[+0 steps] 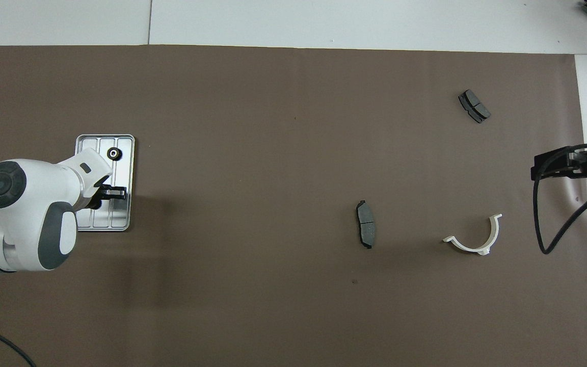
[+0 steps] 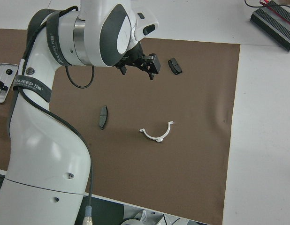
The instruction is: Place bearing gear from tray to pile
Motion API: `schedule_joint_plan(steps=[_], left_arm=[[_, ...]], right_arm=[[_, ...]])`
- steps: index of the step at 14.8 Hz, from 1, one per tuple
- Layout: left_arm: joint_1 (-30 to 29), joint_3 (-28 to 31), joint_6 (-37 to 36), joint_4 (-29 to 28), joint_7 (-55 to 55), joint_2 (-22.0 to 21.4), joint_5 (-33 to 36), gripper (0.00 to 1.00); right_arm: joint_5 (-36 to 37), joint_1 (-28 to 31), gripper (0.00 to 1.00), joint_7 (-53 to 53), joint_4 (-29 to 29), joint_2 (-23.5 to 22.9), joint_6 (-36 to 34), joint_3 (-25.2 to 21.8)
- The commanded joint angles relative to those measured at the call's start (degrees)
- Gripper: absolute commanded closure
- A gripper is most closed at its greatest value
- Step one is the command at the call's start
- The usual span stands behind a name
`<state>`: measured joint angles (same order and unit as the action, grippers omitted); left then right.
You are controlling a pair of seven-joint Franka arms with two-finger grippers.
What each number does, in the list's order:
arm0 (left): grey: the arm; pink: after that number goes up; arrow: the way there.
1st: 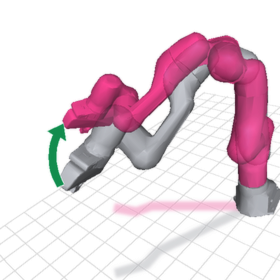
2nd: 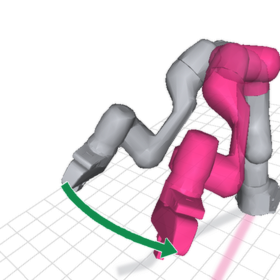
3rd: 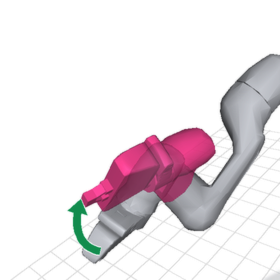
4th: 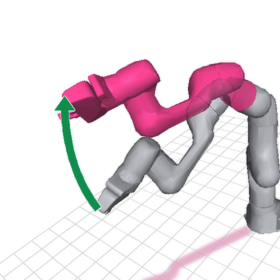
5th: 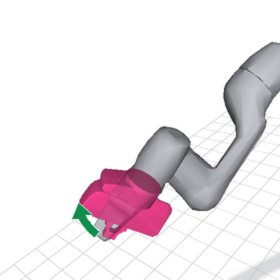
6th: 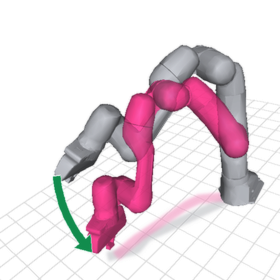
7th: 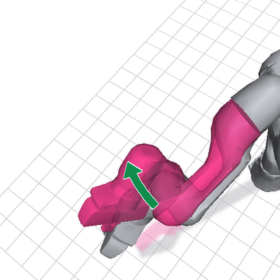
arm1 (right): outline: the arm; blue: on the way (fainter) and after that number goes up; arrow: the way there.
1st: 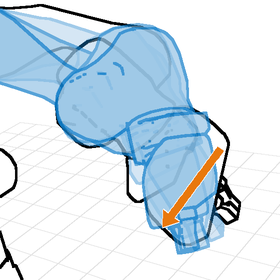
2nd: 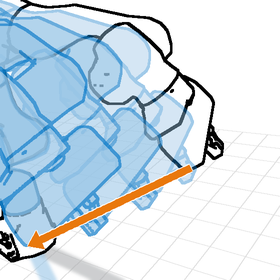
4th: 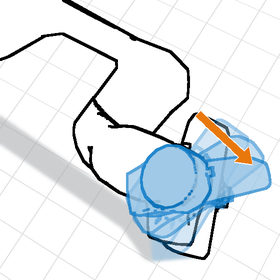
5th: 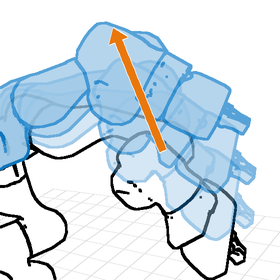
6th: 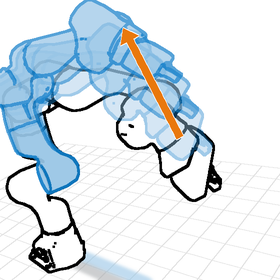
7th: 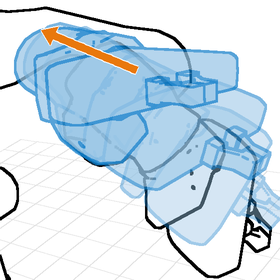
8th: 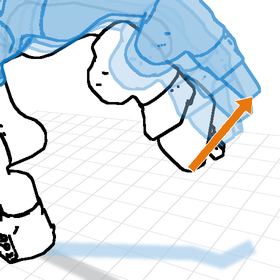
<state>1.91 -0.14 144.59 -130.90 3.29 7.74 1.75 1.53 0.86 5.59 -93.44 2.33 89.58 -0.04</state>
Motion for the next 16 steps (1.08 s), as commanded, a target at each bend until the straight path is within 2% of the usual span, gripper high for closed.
schedule_joint_plan(steps=[1,5,7,11,14,16], left_arm=[[1.3,0.2,-2.6,1.2,-0.6,-0.9,-1.0,1.00],[2.0,0.1,-9.9,7.7,-0.7,-2.4,-1.0,1.00],[5.6,0.0,-11.7,9.3,-4.3,-2.7,-1.0,1.00],[14.2,0.0,-10.7,9.3,-10.1,-2.3,-0.8,1.00],[20.7,0.0,-7.1,9.8,-17.3,-0.5,-0.3,1.00],[24.3,0.0,-7.2,13.4,-21.1,2.5,-0.3,1.00]], right_arm=[[-0.2,-0.2,0.00,0.6,-1.1,1.0,0.6,0.0],[-0.2,-0.2,0.00,0.6,-1.1,1.0,0.6,0.0],[-0.2,-0.2,0.00,0.6,-1.1,1.0,0.6,0.0],[-0.1,-0.2,0.00,0.6,-1.1,1.0,0.6,0.0],[-0.2,-0.2,0.00,0.6,-1.1,0.9,0.6,0.0],[-0.2,-0.2,0.00,0.6,-1.1,1.0,0.6,0.0]])
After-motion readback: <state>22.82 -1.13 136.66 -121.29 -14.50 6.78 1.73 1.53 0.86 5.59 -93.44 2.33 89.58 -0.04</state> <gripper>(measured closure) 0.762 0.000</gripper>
